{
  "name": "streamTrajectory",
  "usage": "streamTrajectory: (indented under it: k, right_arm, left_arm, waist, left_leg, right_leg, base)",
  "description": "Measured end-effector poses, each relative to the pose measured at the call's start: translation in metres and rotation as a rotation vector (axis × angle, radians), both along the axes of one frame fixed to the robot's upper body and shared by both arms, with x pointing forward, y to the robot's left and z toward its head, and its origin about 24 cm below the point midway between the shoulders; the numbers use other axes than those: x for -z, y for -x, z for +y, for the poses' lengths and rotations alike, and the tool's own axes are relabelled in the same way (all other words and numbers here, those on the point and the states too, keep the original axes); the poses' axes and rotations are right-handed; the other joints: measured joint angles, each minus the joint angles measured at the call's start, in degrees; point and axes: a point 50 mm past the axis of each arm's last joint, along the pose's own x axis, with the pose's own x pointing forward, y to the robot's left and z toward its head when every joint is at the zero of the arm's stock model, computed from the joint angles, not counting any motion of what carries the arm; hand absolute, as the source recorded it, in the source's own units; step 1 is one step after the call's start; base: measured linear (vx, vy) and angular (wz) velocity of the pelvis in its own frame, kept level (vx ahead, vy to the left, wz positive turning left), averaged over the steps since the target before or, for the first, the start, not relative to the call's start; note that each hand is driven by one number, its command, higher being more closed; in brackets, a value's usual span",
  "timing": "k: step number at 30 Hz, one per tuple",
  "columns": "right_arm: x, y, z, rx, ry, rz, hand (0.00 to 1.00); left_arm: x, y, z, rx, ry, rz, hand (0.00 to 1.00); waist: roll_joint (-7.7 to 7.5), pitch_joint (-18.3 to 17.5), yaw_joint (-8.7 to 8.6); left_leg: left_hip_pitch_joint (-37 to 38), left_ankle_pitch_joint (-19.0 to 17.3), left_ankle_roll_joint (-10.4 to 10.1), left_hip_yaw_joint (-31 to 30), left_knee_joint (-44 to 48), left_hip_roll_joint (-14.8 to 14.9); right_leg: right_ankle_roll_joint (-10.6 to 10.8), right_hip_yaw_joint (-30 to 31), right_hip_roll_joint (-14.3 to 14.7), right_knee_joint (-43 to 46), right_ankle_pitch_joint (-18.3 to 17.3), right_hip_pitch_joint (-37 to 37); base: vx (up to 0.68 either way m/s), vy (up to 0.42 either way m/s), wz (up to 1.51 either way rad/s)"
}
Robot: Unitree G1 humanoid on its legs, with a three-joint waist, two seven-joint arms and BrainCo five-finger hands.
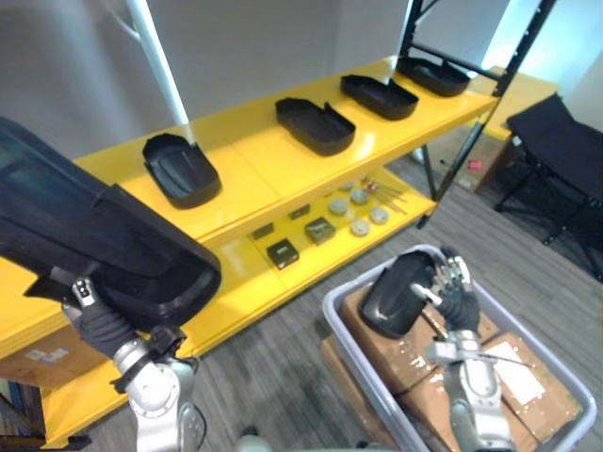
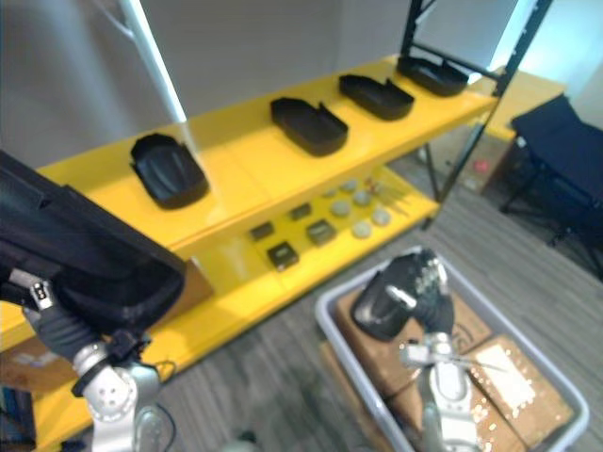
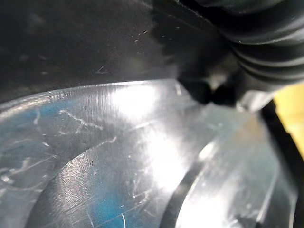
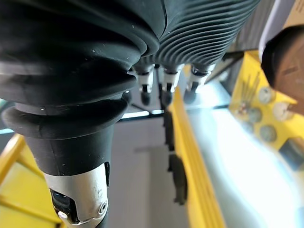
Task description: Walk over and take plastic housings, then place them on the shelf
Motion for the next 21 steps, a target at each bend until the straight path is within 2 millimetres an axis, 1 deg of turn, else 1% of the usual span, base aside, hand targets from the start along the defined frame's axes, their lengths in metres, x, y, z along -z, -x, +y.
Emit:
streamTrajectory:
  k: [4,9,10,14,17,18,19,20,21]
  right_arm:
    - [-0.001,0.0,0.006,-0.014,-0.013,-0.022,0.0]
    - [-0.001,-0.003,0.018,-0.066,-0.025,-0.02,0.0]
    - [-0.001,-0.004,0.023,-0.101,-0.033,-0.021,0.0]
    - [-0.003,-0.008,0.032,-0.174,-0.037,-0.032,0.0]
    - [-0.007,-0.014,0.038,-0.237,-0.044,-0.052,0.0]
    - [-0.009,-0.016,0.042,-0.271,-0.035,-0.06,0.0]
    - [-0.012,-0.019,0.047,-0.303,-0.031,-0.071,0.0]
    - [-0.013,-0.02,0.048,-0.311,-0.036,-0.074,0.0]
    - [-0.013,-0.02,0.049,-0.319,-0.042,-0.075,0.0]
  left_arm:
    - [0.001,-0.001,-0.005,0.033,-0.012,0.011,1.0]
    - [0.005,-0.001,-0.006,0.053,-0.016,0.03,1.0]
    - [0.006,-0.001,-0.006,0.055,-0.017,0.034,1.0]
    - [0.006,-0.001,-0.006,0.054,-0.015,0.038,1.0]
    - [0.011,-0.001,-0.006,0.055,-0.007,0.076,1.0]
    - [0.016,0.001,-0.004,0.048,-0.002,0.11,1.0]
    - [0.022,0.008,-0.001,0.029,0.004,0.153,1.0]
    - [0.025,0.01,0.0,0.022,0.007,0.169,1.0]
    - [0.027,0.013,0.001,0.014,0.012,0.185,1.0]
  waist:
    - [0.23,-0.5,-0.04]
    - [0.98,-1.4,-0.06]
    - [0.85,-1.9,-0.04]
    - [0.65,-2.3,0.04]
    - [0.89,-2.0,0.14]
    - [0.99,-1.8,0.31]
    - [1.44,-1.2,0.51]
    - [1.62,-0.7,0.74]
    - [1.93,-0.1,0.91]
  left_leg:
    - [0.5,0.9,0.3,0.1,-1.6,-0.4]
    - [1.0,1.4,0.2,1.6,-3.1,-0.2]
    - [0.9,1.5,0.3,1.6,-3.1,-0.3]
    - [0.8,1.4,0.3,1.5,-2.6,-0.3]
    - [-1.2,0.1,1.1,1.0,2.2,-0.7]
    - [-2.1,-0.4,1.8,0.4,5.4,-1.2]
    - [-3.1,-0.8,2.5,0.1,9.0,-1.4]
    - [-3.2,-0.9,2.7,0.1,10.1,-1.5]
    - [-3.4,-0.9,3.6,0.1,11.1,-1.5]
  right_leg:
    - [0.4,-0.1,-0.5,-0.3,0.3,0.0]
    - [0.6,0.1,-0.4,-1.4,1.4,0.0]
    - [0.7,0.1,-0.4,-1.8,1.9,0.0]
    - [0.7,0.1,-0.4,-1.6,1.9,0.1]
    - [0.4,-0.3,-0.8,1.0,0.5,0.0]
    - [0.2,-0.9,-1.1,2.9,-0.8,0.1]
    - [-0.1,-1.8,-1.4,4.9,-2.3,1.0]
    - [-0.4,-2.4,-1.5,5.4,-3.2,1.6]
    - [-0.7,-3.3,-1.6,5.5,-3.8,2.3]
  base:
    - [-0.04,0.018,0.04]
    - [-0.07,0.01,-0.02]
    - [-0.05,0.014,-0.05]
    - [-0.01,0.003,0.0]
    - [-0.02,-0.001,0.12]
    - [-0.04,-0.021,0.34]
    - [-0.05,-0.035,0.37]
    - [-0.05,-0.044,0.4]
    - [-0.11,-0.074,0.58]
